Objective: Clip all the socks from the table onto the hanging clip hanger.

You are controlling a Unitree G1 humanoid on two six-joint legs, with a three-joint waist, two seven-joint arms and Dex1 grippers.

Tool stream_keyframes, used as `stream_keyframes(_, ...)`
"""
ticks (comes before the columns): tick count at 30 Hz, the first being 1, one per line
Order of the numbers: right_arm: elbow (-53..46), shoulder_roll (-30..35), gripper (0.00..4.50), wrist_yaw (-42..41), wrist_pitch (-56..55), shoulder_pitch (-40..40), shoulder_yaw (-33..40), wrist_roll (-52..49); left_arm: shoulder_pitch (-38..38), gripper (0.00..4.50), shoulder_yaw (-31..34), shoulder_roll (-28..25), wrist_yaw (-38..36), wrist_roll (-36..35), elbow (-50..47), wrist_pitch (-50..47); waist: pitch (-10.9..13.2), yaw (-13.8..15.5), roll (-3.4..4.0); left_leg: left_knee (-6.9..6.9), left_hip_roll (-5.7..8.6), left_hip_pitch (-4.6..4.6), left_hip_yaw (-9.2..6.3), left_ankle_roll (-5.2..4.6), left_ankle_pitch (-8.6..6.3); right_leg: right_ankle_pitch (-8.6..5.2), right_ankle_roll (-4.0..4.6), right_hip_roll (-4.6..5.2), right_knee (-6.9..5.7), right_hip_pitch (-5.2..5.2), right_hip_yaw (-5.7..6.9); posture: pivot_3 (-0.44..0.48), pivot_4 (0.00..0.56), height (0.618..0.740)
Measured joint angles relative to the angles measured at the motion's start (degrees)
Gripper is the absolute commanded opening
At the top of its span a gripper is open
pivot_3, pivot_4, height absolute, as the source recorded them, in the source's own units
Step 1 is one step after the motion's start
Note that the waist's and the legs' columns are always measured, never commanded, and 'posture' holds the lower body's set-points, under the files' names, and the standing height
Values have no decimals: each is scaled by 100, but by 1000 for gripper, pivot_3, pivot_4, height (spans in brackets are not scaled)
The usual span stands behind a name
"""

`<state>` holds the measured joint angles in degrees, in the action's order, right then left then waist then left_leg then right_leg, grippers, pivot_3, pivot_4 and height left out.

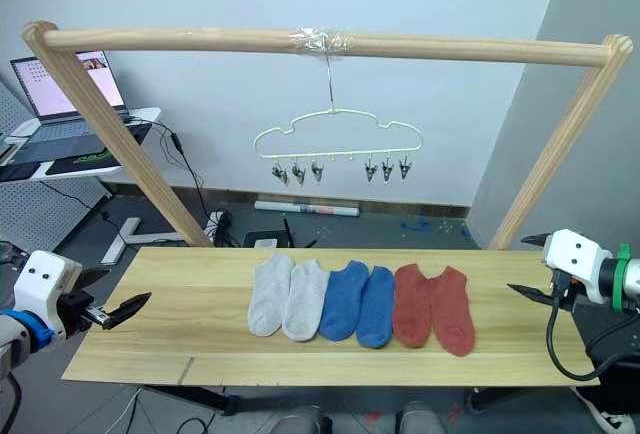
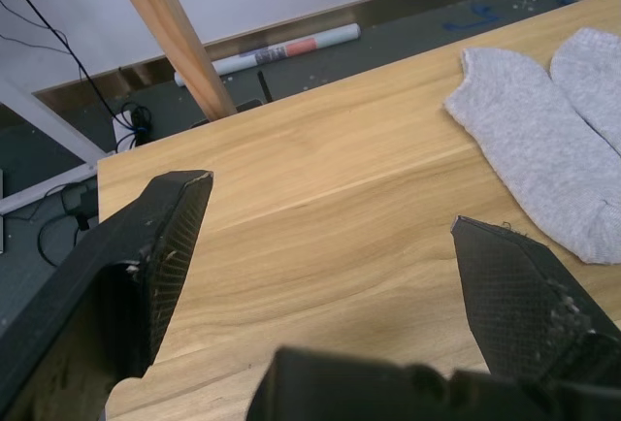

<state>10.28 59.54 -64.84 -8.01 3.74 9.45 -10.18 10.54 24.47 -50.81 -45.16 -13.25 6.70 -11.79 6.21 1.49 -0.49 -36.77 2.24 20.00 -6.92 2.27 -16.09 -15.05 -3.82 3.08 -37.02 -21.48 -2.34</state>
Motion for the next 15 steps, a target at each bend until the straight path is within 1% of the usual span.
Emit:
stream_keyframes(3,-64,3,4500,5,63,-42,13,-2,13,4474,0,-1,-60,7,11,17,0,0,0,0,0,0,0,0,0,2,3,0,0,0,0,99,48,740)
stream_keyframes(8,-315,3,4500,48,267,-94,69,-10,10,4474,0,-1,-77,82,182,312,0,0,0,-1,0,-1,1,0,0,1,1,0,0,1,-1,99,50,740)
stream_keyframes(15,-394,-21,4500,180,367,-84,74,-10,-24,4474,31,-1,-175,-25,227,461,0,0,0,-2,0,-1,1,0,0,1,1,0,-1,1,0,96,52,740)
